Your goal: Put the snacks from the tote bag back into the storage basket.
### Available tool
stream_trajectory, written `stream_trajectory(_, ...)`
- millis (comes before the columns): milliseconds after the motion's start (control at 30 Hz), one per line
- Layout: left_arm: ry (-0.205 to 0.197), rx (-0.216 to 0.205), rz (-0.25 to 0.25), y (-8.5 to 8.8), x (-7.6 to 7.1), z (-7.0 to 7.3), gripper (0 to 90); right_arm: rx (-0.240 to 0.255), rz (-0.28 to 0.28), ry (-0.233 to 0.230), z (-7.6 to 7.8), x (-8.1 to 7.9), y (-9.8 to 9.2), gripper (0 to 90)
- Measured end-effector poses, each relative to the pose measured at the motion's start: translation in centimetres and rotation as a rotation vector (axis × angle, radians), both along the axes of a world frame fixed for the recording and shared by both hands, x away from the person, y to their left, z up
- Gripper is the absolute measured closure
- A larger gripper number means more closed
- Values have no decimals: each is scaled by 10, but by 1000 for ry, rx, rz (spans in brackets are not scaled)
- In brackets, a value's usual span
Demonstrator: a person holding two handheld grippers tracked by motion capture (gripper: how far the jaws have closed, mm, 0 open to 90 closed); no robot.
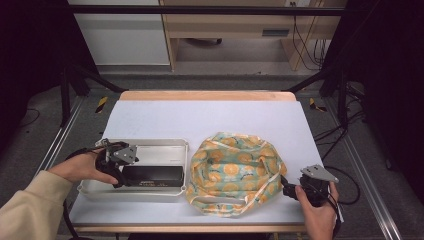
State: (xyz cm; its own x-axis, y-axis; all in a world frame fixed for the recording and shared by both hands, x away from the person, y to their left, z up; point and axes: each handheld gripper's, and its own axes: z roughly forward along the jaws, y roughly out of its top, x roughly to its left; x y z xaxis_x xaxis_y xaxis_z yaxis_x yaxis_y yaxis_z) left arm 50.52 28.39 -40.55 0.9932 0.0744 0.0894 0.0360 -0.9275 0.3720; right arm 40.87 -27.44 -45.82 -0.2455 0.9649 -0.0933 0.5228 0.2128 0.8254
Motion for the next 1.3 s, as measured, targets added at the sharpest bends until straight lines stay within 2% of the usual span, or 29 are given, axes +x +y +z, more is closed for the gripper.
stream_trajectory(167, -26, -17, 13, -7, -7, 9, 145, -2, 2, -2, 0, 0, 1, 73)
stream_trajectory(400, -31, -38, 27, -11, -10, 15, 110, 1, -4, -2, 0, -1, 0, 73)
stream_trajectory(567, -33, -30, 30, -15, -11, 16, 95, 2, -4, -5, 1, -1, 0, 73)
stream_trajectory(633, -44, -21, 50, -17, -11, 16, 53, 0, -2, -6, 1, 0, 0, 73)
stream_trajectory(733, -46, -31, 67, -18, -11, 19, 53, 2, -5, -7, 1, -1, -1, 73)
stream_trajectory(833, -51, -39, 61, -21, -14, 24, 52, 0, -3, -7, 1, -1, -1, 73)
stream_trajectory(900, -57, -40, 80, -25, -15, 27, 56, -1, -4, -7, 1, -1, 0, 73)
stream_trajectory(1100, -84, -47, 71, -38, -25, 35, 61, 0, -5, -8, 1, -1, -1, 73)
stream_trajectory(1233, -90, -78, 77, -41, -28, 41, 64, -1, -4, -8, 1, -1, -1, 73)
stream_trajectory(1300, -92, -95, 104, -43, -30, 43, 68, -2, -6, -7, 2, -1, 0, 73)
